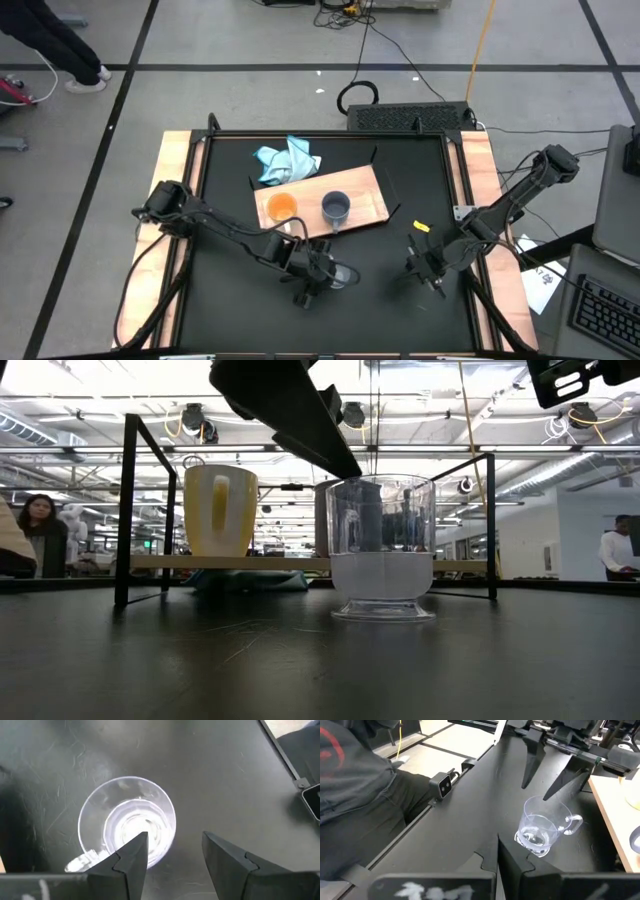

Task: Stack small to large cups/mugs on shelf
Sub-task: Put the transparent mug on the shelf

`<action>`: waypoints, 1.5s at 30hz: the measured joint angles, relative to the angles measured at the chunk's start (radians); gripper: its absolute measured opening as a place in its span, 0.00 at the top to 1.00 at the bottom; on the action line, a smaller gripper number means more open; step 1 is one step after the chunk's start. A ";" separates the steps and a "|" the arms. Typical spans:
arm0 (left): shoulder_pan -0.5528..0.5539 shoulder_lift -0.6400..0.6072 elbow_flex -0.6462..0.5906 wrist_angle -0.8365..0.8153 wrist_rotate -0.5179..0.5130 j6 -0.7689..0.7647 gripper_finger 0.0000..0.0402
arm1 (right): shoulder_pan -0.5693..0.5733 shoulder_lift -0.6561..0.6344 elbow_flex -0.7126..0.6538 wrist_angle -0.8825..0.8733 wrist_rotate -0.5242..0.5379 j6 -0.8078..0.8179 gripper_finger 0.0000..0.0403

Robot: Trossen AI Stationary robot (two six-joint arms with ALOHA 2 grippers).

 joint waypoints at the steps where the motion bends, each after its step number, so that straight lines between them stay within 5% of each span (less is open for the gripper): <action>1: 0.000 0.002 0.000 0.004 0.000 0.006 0.53 | 0.000 0.000 0.000 0.000 0.000 -0.001 1.00; 25: 0.028 0.054 -0.001 0.028 0.023 0.071 0.54 | 0.000 0.000 0.000 0.001 0.000 0.000 1.00; 29: 0.030 0.054 -0.001 0.082 0.031 0.062 0.61 | 0.000 0.000 0.000 0.001 0.000 -0.001 1.00; 37: 0.033 0.053 0.000 0.203 0.076 -0.021 0.97 | 0.000 0.000 0.000 0.000 0.000 0.000 1.00; 45: 0.034 0.053 -0.001 0.198 0.074 -0.039 0.98 | 0.000 0.000 0.000 0.000 0.000 0.001 1.00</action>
